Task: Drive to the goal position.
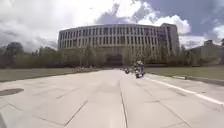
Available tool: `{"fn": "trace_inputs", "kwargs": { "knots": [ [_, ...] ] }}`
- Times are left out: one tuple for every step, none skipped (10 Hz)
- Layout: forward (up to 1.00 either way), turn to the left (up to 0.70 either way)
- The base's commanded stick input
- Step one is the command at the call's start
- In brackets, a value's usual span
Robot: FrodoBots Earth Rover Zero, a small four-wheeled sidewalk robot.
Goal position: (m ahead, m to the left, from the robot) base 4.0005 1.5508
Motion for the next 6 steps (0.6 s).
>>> {"fn": "trace_inputs", "kwargs": {
  "knots": [
    [0.70, 0.03],
    [0.70, 0.03],
    [0.70, 0.03],
    [0.70, 0.03],
    [0.70, 0.03],
    [0.70, 0.03]
  ]
}}
